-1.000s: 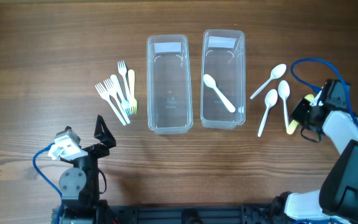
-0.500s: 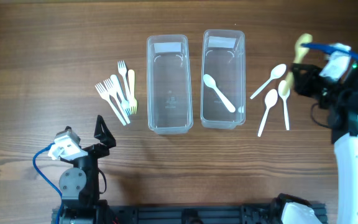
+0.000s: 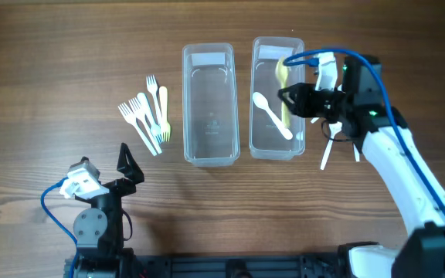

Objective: Pack container
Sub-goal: 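Carry the yellow spoon into the right container and release it, then move the right gripper back and grasp another white spoon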

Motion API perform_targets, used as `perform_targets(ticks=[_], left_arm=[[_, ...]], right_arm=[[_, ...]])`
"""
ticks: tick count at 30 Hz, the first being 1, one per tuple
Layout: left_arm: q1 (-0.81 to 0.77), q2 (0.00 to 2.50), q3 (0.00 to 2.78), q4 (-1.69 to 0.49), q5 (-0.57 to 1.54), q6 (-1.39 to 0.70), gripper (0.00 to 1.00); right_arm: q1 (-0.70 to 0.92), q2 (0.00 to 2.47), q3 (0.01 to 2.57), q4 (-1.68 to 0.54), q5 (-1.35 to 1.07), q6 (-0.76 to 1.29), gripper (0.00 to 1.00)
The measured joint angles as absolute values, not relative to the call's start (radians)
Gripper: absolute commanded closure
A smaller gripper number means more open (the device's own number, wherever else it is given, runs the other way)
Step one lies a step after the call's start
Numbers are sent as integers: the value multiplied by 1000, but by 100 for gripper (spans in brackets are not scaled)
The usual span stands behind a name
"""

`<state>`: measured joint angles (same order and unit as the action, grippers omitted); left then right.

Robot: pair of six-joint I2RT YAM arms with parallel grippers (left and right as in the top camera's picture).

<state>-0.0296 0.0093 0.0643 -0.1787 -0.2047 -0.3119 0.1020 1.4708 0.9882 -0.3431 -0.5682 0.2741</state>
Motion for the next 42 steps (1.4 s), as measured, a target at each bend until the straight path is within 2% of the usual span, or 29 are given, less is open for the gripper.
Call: perform_targets(ticks=[6,12,17,23,32,42], left_arm=[[-30,9,64,-178,-205,-312,0],[-30,9,64,-178,-205,-312,0],[-30,9,64,-179,-205,-312,0],[-30,9,64,-178,-205,-312,0],[-30,9,64,-178,-205,-312,0],[-30,9,64,-178,-205,-312,0]], right_arm=[[102,1438,989,-371,-547,295,40],[90,1258,1006,-657,-220,326,38],[47,1269,1006,-752,-34,348,38],[-22,1369,1006,-816,42,308,39],[-122,1491,1006,-805,78,229,42],[-125,1635,1006,-588,59,200,42]])
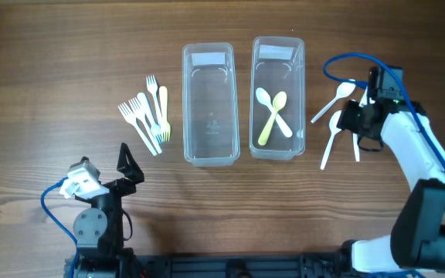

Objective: Pack container
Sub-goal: 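Move the right gripper back and grasp another white spoon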

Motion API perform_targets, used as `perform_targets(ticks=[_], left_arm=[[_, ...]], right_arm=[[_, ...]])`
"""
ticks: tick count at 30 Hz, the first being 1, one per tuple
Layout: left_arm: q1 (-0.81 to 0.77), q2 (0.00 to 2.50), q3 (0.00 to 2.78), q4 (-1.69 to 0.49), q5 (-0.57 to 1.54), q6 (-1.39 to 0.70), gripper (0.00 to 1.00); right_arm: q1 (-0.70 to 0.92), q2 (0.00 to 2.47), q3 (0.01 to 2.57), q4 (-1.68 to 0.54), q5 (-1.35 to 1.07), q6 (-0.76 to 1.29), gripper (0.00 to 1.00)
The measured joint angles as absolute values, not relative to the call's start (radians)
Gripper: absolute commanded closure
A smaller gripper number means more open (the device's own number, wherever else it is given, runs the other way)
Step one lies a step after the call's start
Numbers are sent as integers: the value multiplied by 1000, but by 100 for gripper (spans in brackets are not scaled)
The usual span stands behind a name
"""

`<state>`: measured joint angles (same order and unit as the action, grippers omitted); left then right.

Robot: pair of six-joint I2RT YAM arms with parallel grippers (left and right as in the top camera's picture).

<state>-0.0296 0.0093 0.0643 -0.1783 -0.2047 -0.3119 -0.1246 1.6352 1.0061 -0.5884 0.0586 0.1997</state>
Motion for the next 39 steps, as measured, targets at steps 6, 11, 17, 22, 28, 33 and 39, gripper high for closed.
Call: perform_targets(ticks=[6,11,17,22,28,33,39], left_arm=[[-30,9,64,-178,-205,-312,0],[-30,9,64,-178,-205,-312,0],[-30,9,64,-178,-205,-312,0],[-30,9,64,-178,-205,-312,0],[-30,9,64,-178,-205,-312,0],[-30,9,64,-178,-205,-312,0],[-30,9,64,-178,-205,-311,0]], right_arm=[[-143,1702,1006,-521,25,196,42],[-203,1753,1006,-505,4,204,41],[-246,1764,1006,-457,-51,177,46],[-246,1771,1004,-451,-76,173,51],[-246,1784,999,-456,-90,169,55],[-246,1784,990,-466,-90,169,56],[-246,1787,968,-450,-90,171,57]])
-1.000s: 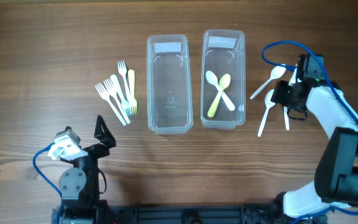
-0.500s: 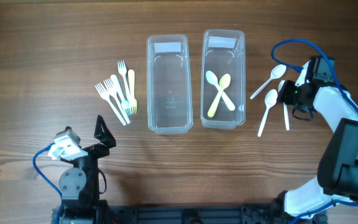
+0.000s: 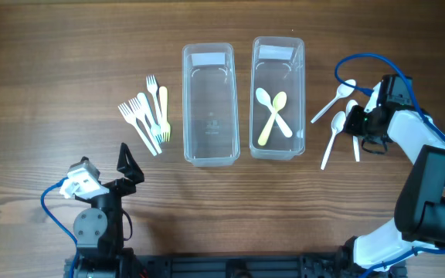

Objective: Pack container
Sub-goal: 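Move the right gripper back and grasp another white spoon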

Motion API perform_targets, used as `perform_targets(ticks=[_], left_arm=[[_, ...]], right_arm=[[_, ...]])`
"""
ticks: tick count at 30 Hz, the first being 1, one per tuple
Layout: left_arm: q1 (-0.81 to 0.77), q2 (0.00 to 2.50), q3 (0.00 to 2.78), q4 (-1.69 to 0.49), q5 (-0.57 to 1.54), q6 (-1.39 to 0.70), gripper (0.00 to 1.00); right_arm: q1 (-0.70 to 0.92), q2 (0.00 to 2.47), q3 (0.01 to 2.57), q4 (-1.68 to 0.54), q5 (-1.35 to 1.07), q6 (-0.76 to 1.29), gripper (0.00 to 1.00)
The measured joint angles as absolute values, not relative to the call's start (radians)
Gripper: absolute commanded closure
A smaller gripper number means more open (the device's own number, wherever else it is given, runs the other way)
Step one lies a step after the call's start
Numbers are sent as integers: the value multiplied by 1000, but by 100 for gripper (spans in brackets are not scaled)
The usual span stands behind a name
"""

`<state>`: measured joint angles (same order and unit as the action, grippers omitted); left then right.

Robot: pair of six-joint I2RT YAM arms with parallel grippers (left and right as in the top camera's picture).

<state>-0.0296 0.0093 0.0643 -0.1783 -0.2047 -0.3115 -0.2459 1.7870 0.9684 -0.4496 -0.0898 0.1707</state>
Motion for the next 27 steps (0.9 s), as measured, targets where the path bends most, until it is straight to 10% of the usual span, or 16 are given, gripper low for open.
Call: perform_targets(ticks=[9,27], left_arm=[[-30,9,64,-178,-205,-312,0],[-30,9,64,-178,-205,-311,0]], right_arm=[[-246,1788,959,-435,-89,186,94],[-246,1766,1110,-592,-91,234,96]])
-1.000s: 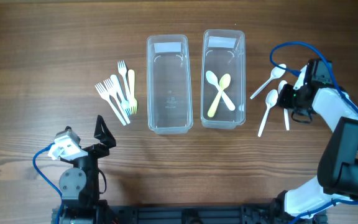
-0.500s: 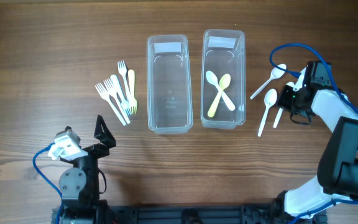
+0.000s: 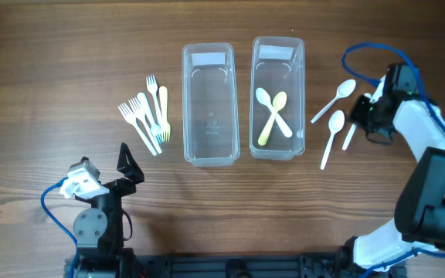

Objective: Pack container
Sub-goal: 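Move the right gripper back and grasp another white spoon, then drop the white spoon into the right container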

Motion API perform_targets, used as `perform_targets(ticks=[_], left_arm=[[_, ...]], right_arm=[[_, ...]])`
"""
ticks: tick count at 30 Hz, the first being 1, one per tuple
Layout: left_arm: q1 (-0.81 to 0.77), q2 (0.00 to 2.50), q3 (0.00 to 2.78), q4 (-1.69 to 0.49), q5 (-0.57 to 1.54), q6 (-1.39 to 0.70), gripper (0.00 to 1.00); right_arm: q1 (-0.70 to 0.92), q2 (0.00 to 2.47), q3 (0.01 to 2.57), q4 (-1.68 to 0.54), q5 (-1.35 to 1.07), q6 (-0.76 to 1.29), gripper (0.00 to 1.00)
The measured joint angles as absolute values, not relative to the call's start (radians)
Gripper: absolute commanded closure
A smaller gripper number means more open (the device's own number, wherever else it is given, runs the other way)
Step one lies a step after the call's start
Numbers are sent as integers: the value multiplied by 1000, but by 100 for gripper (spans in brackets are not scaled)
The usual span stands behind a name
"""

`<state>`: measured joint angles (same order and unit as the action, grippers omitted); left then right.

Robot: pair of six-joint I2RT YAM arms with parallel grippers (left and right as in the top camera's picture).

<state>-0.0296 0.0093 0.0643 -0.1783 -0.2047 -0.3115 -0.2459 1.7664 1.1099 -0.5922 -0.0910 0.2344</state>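
Two clear containers stand side by side mid-table. The left container (image 3: 208,158) holds nothing. The right container (image 3: 302,93) holds a white spoon (image 3: 266,100) crossed with a yellow-green spoon (image 3: 270,123). To its right lie two white spoons (image 3: 337,96) (image 3: 331,136). My right gripper (image 3: 362,114) sits beside them, shut on the upper end of a third white spoon (image 3: 349,137), whose handle slants down-left from the fingers. Several forks (image 3: 147,114) lie left of the containers. My left gripper (image 3: 130,164) rests open near the front left, apart from everything.
The blue cable (image 3: 369,54) loops above the right arm near the right container's far corner. The left arm's base (image 3: 95,224) sits at the front edge.
My right gripper has shifted slightly toward the back. The third white spoon, which lay straight beside it, now slants from the fingers. The left arm has not moved.
My right gripper was over the right container with a yellow-green spoon beside the white one inside. Then both spoons lay crossed in it and the gripper stood by the loose white spoons. It stayed there lower, and now holds one spoon.
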Motion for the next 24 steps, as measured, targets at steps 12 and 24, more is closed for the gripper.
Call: perform_targets(ticks=[12,24], left_arm=[[-30,9,64,-178,-205,-312,0],[-30,9,64,-179,-205,-312,0]], right_arm=[[-146,1461,1164,-553,-475,190,96],[147,1472,1168,-510,-536,181,0]])
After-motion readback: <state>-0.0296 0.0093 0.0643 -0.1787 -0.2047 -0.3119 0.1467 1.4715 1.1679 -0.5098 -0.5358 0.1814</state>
